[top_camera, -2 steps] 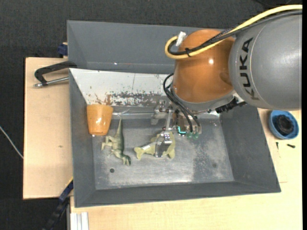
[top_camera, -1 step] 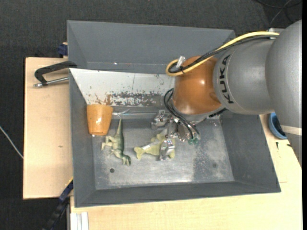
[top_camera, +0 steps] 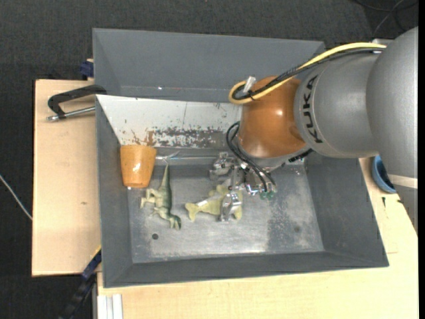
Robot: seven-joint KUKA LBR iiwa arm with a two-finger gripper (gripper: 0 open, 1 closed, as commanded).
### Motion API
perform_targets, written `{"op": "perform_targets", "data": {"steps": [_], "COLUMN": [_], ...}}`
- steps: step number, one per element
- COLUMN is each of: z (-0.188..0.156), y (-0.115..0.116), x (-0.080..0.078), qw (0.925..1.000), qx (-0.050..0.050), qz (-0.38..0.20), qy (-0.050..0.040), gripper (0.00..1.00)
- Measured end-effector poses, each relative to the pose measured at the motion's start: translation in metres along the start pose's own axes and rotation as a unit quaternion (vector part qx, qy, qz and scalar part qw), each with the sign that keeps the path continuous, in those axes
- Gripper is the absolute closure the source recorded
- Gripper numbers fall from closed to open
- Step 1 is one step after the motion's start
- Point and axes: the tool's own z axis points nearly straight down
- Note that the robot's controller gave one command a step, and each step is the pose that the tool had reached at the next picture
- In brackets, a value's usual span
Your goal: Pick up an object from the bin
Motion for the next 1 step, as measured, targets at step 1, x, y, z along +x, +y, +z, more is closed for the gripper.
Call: {"op": "perform_targets", "data": {"steps": [1], "z": [-0.0012], "y": [0.0009], "x": [-0.0012], "qw": [1.0000], "qx": [0.000], "qz": [0.000], "qy": [0.0001], "gripper": [0.00]}}
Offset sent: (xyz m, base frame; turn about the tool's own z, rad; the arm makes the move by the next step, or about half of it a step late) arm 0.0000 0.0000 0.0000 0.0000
